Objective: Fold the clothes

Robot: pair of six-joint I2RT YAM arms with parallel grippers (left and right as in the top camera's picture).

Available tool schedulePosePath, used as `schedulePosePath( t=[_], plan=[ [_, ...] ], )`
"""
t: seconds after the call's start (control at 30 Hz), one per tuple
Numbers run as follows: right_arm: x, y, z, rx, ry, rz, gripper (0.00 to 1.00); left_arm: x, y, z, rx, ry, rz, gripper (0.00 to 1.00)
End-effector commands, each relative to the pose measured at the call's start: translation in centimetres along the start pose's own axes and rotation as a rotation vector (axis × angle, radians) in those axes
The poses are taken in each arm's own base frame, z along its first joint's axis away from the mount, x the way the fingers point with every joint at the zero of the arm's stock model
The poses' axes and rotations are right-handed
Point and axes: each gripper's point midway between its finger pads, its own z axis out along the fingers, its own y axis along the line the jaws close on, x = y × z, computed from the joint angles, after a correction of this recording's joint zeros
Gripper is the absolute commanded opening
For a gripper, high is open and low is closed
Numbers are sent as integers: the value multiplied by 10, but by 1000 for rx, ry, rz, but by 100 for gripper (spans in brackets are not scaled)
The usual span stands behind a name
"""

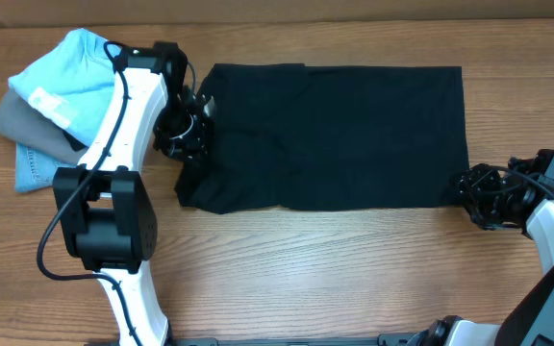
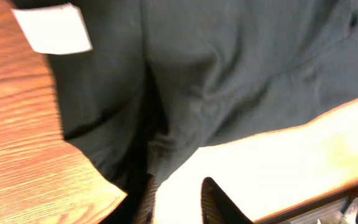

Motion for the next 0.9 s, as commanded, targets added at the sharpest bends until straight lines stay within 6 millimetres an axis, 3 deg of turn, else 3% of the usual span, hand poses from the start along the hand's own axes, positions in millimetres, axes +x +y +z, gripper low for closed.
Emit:
schedulePosePath(
  t=[0.0, 0.2, 0.27, 0.33, 0.37, 0.57, 0.7, 0.73, 0.87],
  plan=[
    [-8, 0, -3, 5, -26, 1, 66, 8, -2, 9, 3, 34, 72, 31],
    [-8, 0, -3, 5, -26, 1, 66, 7, 9, 49, -1, 27, 76, 38],
    [-8, 0, -3, 5, -26, 1, 66, 6, 13, 62, -6, 16, 79, 30],
    [-8, 0, -3, 5, -26, 1, 66, 2, 19, 72, -18, -7, 79, 9],
    [-8, 0, -3, 5, -26, 1, 66, -1, 23, 74, -32, -20, 61, 4],
    [-8, 1, -3, 4, -29, -1, 66, -27, 62, 69, -192, -141, -97, 4],
    [-10, 2, -3, 0, -36, -5, 66, -39, 65, 66, -192, -191, -101, 29],
    [-11, 2, -3, -1, -38, -6, 66, -39, 64, 66, -185, -190, -101, 47],
    [-11, 2, -3, -2, -40, -8, 66, -27, 59, 65, -168, -140, -107, 60]
  ],
)
